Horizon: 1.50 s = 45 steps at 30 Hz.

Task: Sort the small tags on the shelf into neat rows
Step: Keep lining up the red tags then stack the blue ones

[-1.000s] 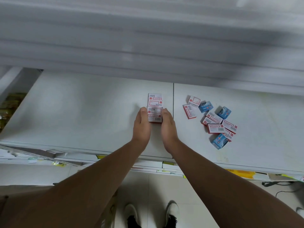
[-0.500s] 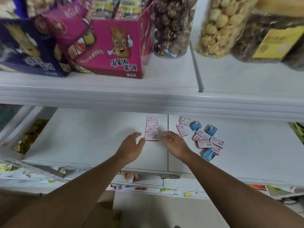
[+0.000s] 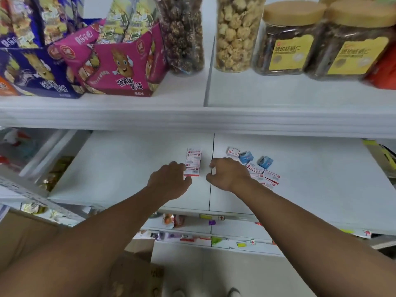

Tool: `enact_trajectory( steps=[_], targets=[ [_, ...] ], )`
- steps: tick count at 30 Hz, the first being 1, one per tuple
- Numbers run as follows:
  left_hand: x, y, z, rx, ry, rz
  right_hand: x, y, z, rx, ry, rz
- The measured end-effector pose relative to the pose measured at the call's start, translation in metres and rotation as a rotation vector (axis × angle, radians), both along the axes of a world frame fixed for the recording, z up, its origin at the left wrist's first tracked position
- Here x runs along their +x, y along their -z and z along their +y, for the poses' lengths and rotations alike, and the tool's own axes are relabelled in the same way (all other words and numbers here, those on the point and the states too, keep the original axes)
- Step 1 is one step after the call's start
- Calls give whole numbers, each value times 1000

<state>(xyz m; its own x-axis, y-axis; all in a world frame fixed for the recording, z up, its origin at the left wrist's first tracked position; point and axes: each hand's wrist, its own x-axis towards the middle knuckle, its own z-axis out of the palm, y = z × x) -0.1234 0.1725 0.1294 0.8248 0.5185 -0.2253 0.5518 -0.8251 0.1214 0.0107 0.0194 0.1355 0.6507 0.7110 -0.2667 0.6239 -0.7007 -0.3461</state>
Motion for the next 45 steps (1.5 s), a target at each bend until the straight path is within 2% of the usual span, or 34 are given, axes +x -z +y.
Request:
enact_trajectory(
  steps=[10, 22, 29, 39, 45],
  targets=[
    [27, -6, -51, -21, 196, -156, 0, 9, -59, 19, 154, 15],
    [83, 13, -151, -120, 648, -104, -35, 0, -189, -64, 616, 9],
    [84, -4, -227, -112, 839, -87, -64, -13, -271, -53, 799, -12],
    [84, -15, -361, -64, 929, -42, -95, -27, -418, -52, 957, -6],
    [83, -9, -433, -10, 944, -14, -96, -23, -487, -25, 929, -35]
  ],
)
